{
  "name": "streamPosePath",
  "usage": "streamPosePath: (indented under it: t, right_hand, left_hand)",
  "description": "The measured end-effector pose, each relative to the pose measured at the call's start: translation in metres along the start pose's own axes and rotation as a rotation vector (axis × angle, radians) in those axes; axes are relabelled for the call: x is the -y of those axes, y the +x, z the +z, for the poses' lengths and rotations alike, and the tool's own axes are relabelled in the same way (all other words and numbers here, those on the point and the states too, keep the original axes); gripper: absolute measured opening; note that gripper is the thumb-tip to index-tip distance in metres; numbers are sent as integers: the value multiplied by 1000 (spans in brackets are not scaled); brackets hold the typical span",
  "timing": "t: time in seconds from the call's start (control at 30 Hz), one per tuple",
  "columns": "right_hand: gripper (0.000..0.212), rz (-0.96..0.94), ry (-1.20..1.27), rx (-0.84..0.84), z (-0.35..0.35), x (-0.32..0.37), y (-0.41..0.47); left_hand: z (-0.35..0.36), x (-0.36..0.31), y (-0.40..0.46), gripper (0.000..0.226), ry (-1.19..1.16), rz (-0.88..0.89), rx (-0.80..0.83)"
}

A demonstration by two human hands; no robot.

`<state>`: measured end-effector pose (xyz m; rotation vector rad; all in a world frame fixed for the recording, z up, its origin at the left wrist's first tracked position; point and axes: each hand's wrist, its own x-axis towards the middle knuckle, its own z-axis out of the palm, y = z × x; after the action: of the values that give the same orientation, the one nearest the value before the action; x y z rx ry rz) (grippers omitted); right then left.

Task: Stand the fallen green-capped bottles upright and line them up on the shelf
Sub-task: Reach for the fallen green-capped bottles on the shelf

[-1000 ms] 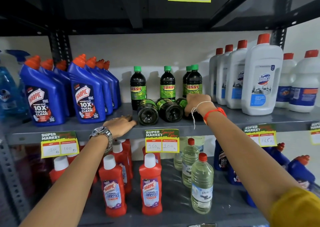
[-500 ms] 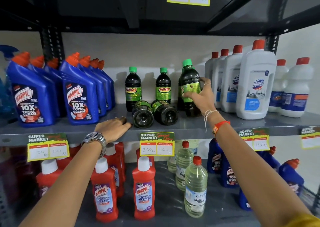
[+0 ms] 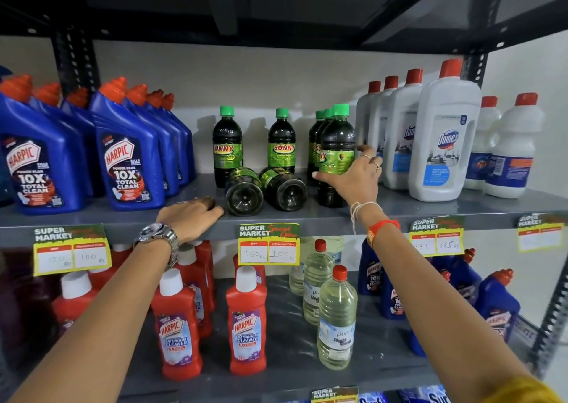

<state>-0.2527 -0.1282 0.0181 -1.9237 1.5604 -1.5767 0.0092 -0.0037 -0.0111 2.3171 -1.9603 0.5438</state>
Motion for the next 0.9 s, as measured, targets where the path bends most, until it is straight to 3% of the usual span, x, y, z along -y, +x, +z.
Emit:
streamPosePath:
  t: [0.1,0.27,0.37,0.43,0.5,0.57,0.67,0.9]
  right_hand:
    - [104,6,66,10,-1,1,2]
    - [63,282,593,328,-16,-5,14]
    - [70,342,723,361,-13,-10,18]
    - [80,289,599,283,-6,-8,16]
    - [108,173,226,190,5,-6,9]
    - [118,86,-36,56,10,-2,0]
    - [104,37,-43,-28,10,-1,-2]
    - [97,85,138,43,7,-6,2]
  left_hand:
    - [1,1,0,45,-25,-16,-4]
    - [1,1,1,43,-38,-36,-14]
    - [1,1,1,41,-32,-35,-7]
    - [2,1,2,42,-49,-49,-9]
    - [4,1,2,42,-58,-55,-13]
    - [5,1,2,43,-119,-86,-32]
    - [4,2,2,45,-106,-85,-33]
    - [2,1,0,44,-99,-82,-22]
